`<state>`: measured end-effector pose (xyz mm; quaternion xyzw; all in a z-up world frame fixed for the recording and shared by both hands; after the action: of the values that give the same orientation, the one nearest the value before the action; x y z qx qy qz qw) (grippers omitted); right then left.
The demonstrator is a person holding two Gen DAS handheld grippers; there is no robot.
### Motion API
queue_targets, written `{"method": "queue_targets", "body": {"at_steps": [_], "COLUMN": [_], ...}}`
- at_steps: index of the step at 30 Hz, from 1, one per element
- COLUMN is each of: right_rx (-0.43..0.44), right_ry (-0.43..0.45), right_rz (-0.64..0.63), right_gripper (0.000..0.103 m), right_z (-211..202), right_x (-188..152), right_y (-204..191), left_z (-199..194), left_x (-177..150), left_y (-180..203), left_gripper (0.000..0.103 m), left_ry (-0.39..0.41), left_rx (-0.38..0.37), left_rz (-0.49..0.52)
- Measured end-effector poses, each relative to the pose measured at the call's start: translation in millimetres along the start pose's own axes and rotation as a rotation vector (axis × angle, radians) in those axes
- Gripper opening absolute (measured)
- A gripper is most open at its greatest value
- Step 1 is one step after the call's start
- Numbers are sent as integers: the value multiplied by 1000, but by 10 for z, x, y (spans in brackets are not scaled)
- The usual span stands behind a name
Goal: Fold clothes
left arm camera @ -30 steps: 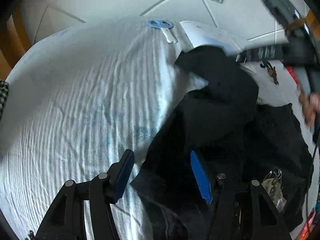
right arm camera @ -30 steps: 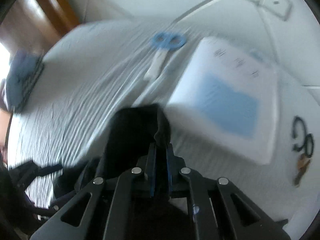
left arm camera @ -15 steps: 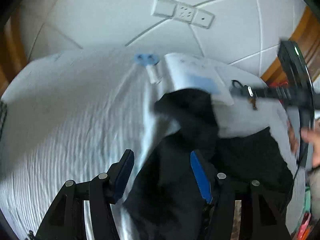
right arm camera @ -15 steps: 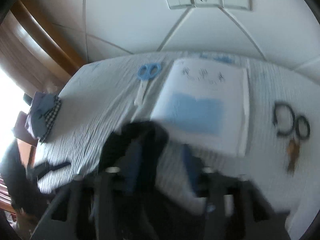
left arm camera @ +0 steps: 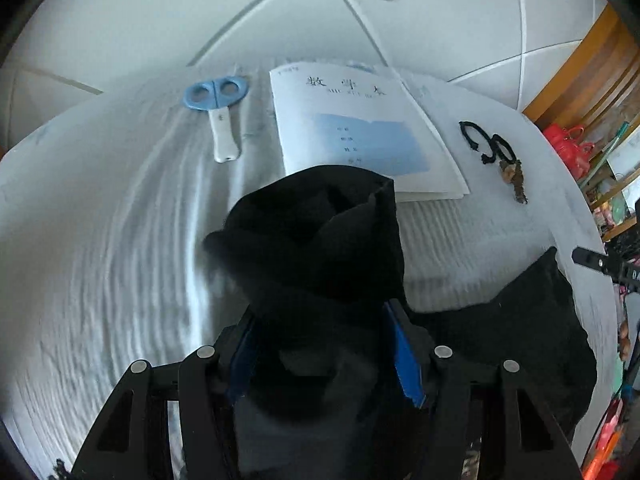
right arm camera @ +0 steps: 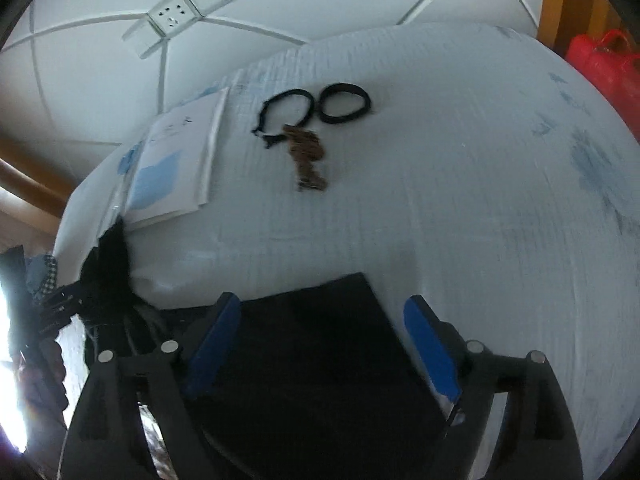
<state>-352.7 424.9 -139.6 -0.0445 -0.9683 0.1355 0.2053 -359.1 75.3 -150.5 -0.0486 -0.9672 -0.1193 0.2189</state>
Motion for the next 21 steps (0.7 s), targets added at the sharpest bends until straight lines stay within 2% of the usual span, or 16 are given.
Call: {"method": "queue_targets", "body": {"at_steps": [5,6,10,13,14,16,18,21], "right_rx": [18,23,102,181,207,246,277,322], "right_ry": [-17,-9,42,44,41,32,21,2], "right_rz": [-17,-21,-101,-187,-218,-287,-361,-471], "right_gripper": [86,86,85,60,55,44,43,43], "right_z": [135,131,20,4,6,58,135,256], "right_x": [-15,-15,-3,-1,-2,15,42,87], "right_y": [-58,-81,-446,-897,-1058,-1391,-1731,-2232], "left_z": [196,195,-91,-426,-539,-655,-684,-647], "left_x": [151,173,153,75,48,-51,-170,-404], "left_y": [-18,-31,-83,-186,-221,-326,-415,-487], "left_gripper": [60,60,60,60,60,60,60,60], "left_ry": [-33,-25,29,77,93,97,79,42], "left_rx": [6,25,21,9,6,44,74,63], "left_rz": [-12,-8,5,-3,-6,-5,-3,-19]}}
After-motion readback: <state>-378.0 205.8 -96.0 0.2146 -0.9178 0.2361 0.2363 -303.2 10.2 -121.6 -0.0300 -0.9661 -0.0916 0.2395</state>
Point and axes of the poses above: each gripper's, at about its wrist camera, not at the fingertips, and z roughly the way its jaws point, y to its right, x to its top, the point moved 4 cm from there along z, roughly the way its jaws point, and after that the axes turned 5 degrees about y, right-handed, at the moved point
